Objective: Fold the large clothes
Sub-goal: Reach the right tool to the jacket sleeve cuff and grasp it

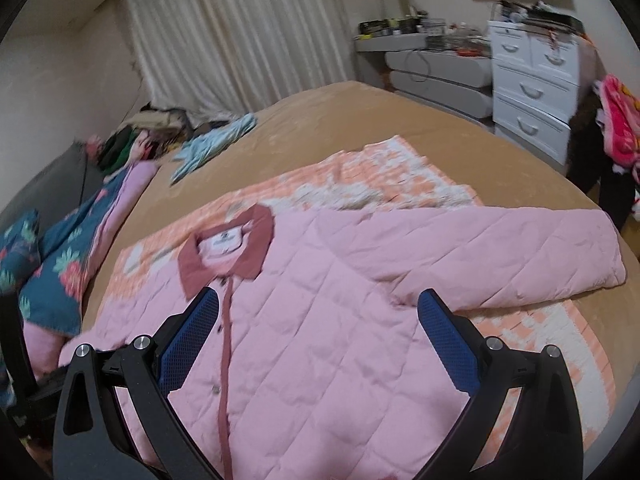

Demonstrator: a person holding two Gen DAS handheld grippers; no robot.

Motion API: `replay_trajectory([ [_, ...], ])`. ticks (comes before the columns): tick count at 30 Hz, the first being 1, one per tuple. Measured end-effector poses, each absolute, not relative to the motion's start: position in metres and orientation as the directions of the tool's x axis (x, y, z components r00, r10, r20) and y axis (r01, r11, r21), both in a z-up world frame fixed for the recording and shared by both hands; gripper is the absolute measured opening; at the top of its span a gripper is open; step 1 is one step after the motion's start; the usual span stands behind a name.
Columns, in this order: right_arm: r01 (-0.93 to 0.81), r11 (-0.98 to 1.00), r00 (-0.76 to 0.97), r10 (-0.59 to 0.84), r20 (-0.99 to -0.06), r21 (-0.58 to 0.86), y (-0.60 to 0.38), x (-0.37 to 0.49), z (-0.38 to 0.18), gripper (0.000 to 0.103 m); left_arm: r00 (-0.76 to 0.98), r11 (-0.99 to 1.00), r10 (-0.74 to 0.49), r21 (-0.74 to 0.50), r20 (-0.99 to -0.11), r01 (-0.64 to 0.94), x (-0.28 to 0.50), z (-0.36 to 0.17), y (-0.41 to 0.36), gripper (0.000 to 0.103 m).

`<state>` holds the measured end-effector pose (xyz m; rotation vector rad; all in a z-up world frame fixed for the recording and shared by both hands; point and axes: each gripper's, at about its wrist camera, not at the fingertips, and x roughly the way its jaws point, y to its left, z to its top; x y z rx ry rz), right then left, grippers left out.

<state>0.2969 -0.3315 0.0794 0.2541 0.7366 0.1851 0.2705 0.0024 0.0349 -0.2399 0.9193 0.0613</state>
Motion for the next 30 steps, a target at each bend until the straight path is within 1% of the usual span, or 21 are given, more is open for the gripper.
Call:
replay_trajectory([
  [8,0.053,0.943,0.751,0.179,-0.635,0.328,-0.382,0.323,0.064,0.099,0.592,0.980,-0.053,-0.155,-0.804,-0.123,0.305,0.027,-0.025,0.094],
  [16,0.228,0.906,0.727,0.085,-0.681,0.356,-0.449,0.340,0.024,0.099,0.547,0.986,-0.064,-0.137,-0.835,-0.093,0.337,0.004,-0.056,0.094],
  [26,0.463,0.779,0.671,0.002,-0.741,0.422,-0.539,0.340,-0.038,0.099,0.522,0.991,-0.055,-0.110,-0.851,-0.074,0.364,-0.021,-0.090,0.094],
  [30,0.526,0.714,0.656,0.004,-0.754,0.462,-0.573,0.338,-0.054,0.099,0.506,0.990,-0.059,-0.114,-0.861,-0.078,0.377,-0.035,-0.101,0.094],
])
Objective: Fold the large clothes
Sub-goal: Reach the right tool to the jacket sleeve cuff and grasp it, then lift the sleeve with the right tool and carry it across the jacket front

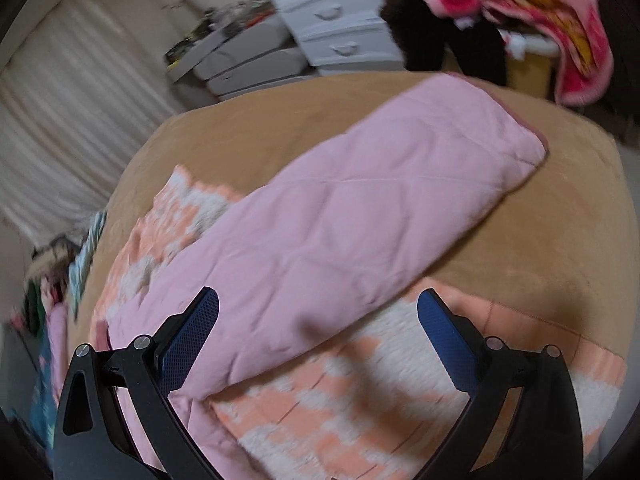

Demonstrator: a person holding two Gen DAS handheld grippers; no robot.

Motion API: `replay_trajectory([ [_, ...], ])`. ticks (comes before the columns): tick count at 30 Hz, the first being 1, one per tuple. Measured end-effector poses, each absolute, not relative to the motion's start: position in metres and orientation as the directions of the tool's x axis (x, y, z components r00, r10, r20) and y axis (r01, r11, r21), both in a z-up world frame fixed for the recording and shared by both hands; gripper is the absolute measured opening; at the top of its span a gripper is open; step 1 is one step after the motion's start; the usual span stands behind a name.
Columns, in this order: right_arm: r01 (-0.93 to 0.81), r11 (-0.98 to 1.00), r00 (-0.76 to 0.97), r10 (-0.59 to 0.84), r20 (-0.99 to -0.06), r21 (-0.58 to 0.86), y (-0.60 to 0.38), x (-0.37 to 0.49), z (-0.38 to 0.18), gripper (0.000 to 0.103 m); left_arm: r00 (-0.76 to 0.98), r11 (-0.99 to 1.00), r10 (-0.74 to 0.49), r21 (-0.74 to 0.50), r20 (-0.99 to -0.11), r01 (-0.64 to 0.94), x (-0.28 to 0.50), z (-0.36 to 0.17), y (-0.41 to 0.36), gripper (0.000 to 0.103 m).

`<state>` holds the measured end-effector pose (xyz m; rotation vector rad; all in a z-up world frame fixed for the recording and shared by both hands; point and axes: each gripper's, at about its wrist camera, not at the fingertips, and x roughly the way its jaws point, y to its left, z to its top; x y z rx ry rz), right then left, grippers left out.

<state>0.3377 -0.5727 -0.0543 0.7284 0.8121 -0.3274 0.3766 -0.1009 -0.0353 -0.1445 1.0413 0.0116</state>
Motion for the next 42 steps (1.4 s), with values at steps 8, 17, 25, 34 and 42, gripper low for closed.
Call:
replay_trajectory([
  [8,0.660,0.569,0.607,-0.017,-0.795,0.491,-0.633,0.344,-0.093,0.099,0.489,0.990,-0.039,-0.101,-0.872,-0.101,0.392,-0.052,-0.111,0.094],
  [17,0.669,0.441,0.672,-0.013,-0.741,0.599,-0.675,0.352,-0.113,0.099,0.491,0.988,0.006,-0.072,-0.871,-0.139,0.395,-0.049,-0.099,0.094],
  [25,0.568,0.477,0.756,0.019,-0.654,0.670,-0.686,0.342,-0.097,0.023,0.510,0.986,0.051,-0.037,-0.859,-0.161,0.377,-0.020,-0.070,0.094],
  [34,0.317,0.778,0.844,0.029,-0.535,0.543,-0.623,0.355,0.024,0.017,0.536,0.985,0.033,-0.062,-0.843,-0.158,0.358,0.014,-0.050,0.094],
  [42,0.177,0.868,0.879,0.072,-0.471,0.463,-0.561,0.354,0.101,0.016,0.568,0.983,0.027,-0.083,-0.823,-0.167,0.339,0.045,-0.025,0.094],
])
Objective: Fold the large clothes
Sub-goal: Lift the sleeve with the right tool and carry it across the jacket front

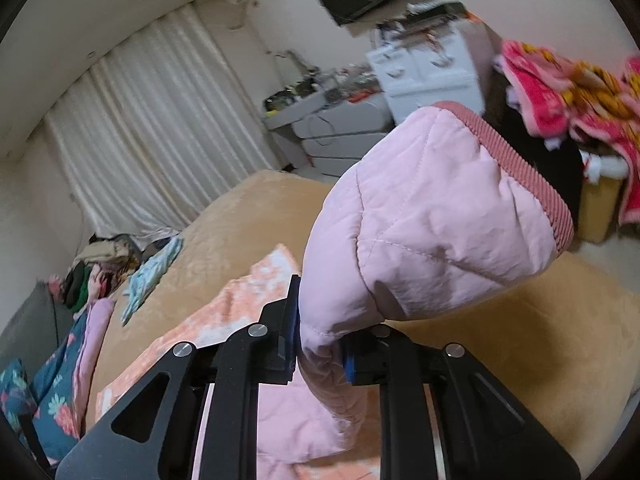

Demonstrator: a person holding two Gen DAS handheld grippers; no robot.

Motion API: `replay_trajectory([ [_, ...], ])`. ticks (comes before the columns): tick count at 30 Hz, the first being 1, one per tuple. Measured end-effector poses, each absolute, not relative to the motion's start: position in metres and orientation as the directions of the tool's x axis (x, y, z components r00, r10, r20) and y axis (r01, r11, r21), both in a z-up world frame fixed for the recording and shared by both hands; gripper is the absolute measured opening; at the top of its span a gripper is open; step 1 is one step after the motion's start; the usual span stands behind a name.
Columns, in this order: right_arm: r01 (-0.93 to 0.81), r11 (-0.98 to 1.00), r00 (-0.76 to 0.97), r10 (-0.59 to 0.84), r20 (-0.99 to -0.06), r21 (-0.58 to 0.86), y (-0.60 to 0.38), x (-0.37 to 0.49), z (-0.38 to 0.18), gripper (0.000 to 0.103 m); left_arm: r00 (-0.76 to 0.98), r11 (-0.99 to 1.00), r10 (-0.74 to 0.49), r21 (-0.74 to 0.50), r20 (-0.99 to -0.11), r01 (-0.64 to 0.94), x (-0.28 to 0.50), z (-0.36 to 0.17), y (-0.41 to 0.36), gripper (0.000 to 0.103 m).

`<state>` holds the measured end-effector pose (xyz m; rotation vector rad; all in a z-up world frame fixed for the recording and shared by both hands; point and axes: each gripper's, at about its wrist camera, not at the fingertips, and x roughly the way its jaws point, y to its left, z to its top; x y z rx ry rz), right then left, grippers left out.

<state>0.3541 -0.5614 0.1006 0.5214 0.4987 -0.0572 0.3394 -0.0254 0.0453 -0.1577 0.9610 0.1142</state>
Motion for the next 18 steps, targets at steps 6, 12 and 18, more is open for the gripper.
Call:
replay_trajectory([
  [6,0.087,0.916,0.894,0.102,-0.436,0.393,-0.508,0.356,0.144,0.016,0.608,0.982,0.035,-0.086,-0.793,-0.169,0.326,0.071,0.000,0.094],
  [12,0.017,0.943,0.900,0.131,-0.416,0.333,-0.460,0.352,0.173,0.016,0.627,0.978,0.035,-0.102,-0.778,-0.182,0.315,0.082,0.026,0.094],
  [18,-0.048,0.957,0.902,0.165,-0.398,0.287,-0.416,0.350,0.194,0.016,0.644,0.973,0.032,-0.123,-0.764,-0.194,0.305,0.089,0.046,0.094],
])
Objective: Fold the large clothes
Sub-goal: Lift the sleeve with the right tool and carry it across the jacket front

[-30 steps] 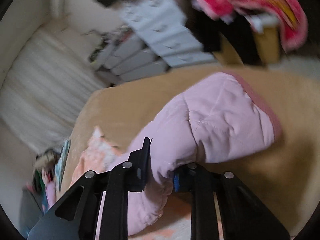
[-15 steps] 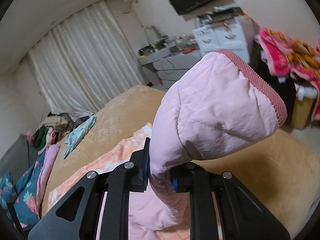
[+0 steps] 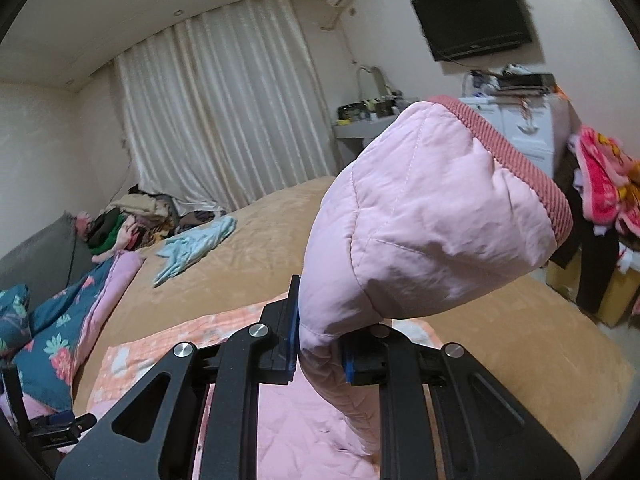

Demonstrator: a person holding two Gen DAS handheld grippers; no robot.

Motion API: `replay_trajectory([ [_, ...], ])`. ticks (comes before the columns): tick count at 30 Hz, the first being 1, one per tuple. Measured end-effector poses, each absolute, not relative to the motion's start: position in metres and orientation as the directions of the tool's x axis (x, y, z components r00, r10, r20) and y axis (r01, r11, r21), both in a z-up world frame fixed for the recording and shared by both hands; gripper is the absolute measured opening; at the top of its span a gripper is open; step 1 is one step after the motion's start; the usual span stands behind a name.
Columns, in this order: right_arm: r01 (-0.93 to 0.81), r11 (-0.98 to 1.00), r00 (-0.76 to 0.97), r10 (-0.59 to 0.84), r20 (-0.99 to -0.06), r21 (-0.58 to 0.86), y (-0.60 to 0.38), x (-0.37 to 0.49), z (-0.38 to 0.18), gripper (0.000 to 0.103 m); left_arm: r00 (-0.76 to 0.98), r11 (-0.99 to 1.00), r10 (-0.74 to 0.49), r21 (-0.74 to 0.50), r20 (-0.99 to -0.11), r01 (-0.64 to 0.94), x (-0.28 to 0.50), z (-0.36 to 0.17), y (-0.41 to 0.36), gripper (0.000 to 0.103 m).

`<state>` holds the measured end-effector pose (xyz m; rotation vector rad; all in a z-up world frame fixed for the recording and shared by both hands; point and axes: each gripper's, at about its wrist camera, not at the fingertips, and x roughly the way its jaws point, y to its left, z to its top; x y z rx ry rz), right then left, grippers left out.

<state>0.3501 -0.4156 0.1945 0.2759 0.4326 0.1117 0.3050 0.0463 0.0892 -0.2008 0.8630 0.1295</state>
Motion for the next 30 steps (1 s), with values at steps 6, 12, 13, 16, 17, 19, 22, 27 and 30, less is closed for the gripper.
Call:
replay_trajectory([
  [6,-0.108,0.963,0.900,0.200,-0.387,0.246,-0.371,0.349,0.208,0.016,0.650,0.968,0.033,-0.137,-0.759,-0.209,0.298,0.090,0.066,0.094],
  [12,-0.166,0.965,0.891,0.235,-0.388,0.204,-0.331,0.354,0.213,0.016,0.670,0.963,0.023,-0.163,-0.742,-0.214,0.293,0.090,0.088,0.094],
  [13,-0.176,0.965,0.890,0.241,-0.388,0.195,-0.324,0.355,0.213,0.016,0.672,0.962,0.023,-0.166,-0.740,-0.216,0.293,0.090,0.090,0.094],
  [16,-0.205,0.964,0.885,0.257,-0.388,0.170,-0.303,0.355,0.212,0.016,0.680,0.958,0.015,-0.185,-0.733,-0.221,0.293,0.089,0.101,0.094],
  [17,-0.219,0.963,0.883,0.264,-0.389,0.158,-0.293,0.355,0.211,0.016,0.681,0.955,0.014,-0.192,-0.733,-0.226,0.294,0.088,0.107,0.094],
  [19,-0.239,0.961,0.878,0.275,-0.390,0.140,-0.280,0.355,0.208,0.016,0.682,0.952,0.010,-0.203,-0.731,-0.231,0.294,0.086,0.114,0.094],
  [22,-0.272,0.956,0.874,0.294,-0.387,0.111,-0.260,0.355,0.202,0.016,0.689,0.945,0.005,-0.221,-0.725,-0.240,0.293,0.081,0.127,0.094],
  [27,-0.331,0.941,0.861,0.330,-0.388,0.067,-0.229,0.355,0.184,0.016,0.689,0.935,-0.007,-0.250,-0.725,-0.253,0.291,0.066,0.147,0.094],
  [30,-0.359,0.931,0.847,0.353,-0.398,0.063,-0.214,0.356,0.172,0.016,0.689,0.924,-0.014,-0.272,-0.725,-0.268,0.291,0.060,0.159,0.094],
])
